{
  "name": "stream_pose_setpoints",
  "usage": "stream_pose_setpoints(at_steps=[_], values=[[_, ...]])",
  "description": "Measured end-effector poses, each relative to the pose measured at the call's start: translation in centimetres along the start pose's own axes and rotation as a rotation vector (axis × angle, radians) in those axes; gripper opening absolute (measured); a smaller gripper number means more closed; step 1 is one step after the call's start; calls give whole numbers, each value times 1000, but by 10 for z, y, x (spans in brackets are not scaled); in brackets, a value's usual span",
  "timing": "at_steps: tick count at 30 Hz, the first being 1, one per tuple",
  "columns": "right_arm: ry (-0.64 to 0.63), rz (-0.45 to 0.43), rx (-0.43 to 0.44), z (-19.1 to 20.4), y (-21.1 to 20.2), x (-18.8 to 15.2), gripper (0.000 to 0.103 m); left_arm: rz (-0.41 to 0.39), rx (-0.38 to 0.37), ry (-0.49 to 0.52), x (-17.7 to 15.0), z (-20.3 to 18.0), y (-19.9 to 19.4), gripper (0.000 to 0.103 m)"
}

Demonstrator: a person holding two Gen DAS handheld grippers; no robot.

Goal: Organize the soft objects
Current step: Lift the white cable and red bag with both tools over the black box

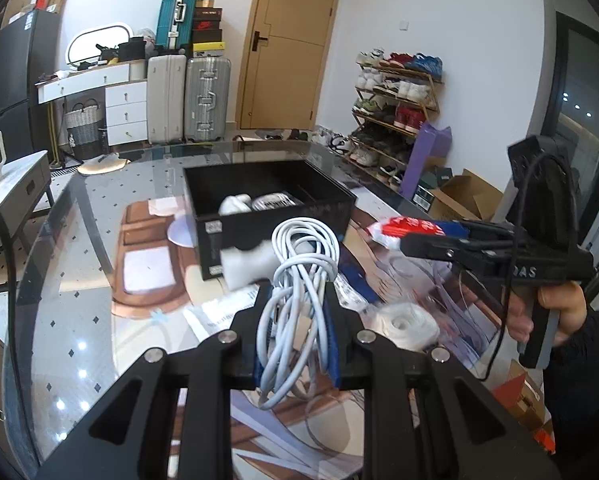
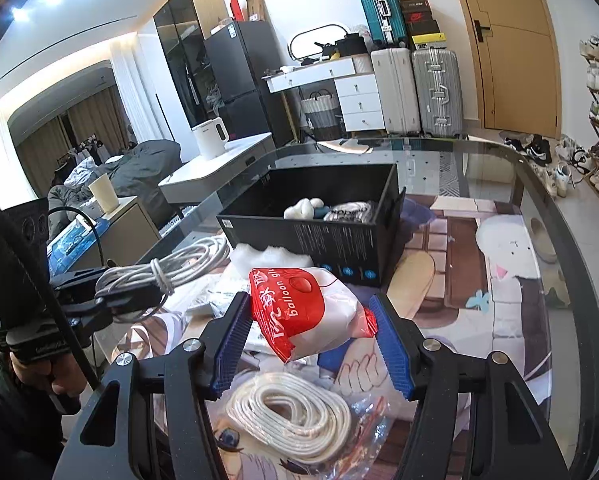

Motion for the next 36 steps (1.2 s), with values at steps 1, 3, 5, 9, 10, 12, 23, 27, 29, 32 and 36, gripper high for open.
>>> stream_pose_setpoints(at_steps=[1, 3, 5, 9, 10, 12, 23, 27, 29, 32, 36], values=[[-2, -3, -3, 0, 0, 2, 61, -6, 3, -3, 3, 2, 0, 21], [-4, -11, -8, 1, 1, 8, 61, -20, 9, -11, 9, 7, -1, 21], [-6, -14, -14, -1, 3, 13, 61, -29, 14, -18, 15, 10, -2, 21], [-8, -20, -37, -4, 5, 26, 61, -52, 18, -21, 27, 15, -2, 21], [-8, -23, -42, -4, 5, 29, 61, -57, 20, -21, 31, 17, -2, 21], [-8, -25, -52, -6, 6, 35, 61, -66, 23, -21, 38, 18, 1, 21], [-38, -10, -84, -6, 22, 65, 61, -76, 37, -16, 66, 30, 24, 21], [-56, 7, -90, -6, 35, 73, 61, -76, 54, -18, 73, 35, 34, 21], [-60, 14, -94, -8, 41, 75, 61, -75, 65, -15, 76, 37, 40, 21], [-66, 18, -102, -10, 48, 80, 61, -75, 73, -18, 81, 40, 48, 21], [-75, 28, -108, -14, 57, 87, 61, -71, 83, -3, 86, 41, 60, 21]])
Point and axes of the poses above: each gripper's, at about its wrist camera, not at the fingertips, and y roughly the way its jaws point, z to its left, x to its top, the point moved 10 cm from there along y, roughly the way its jaws point, and after that the axes turned 4 degrees about x, right-handed, at the moved point
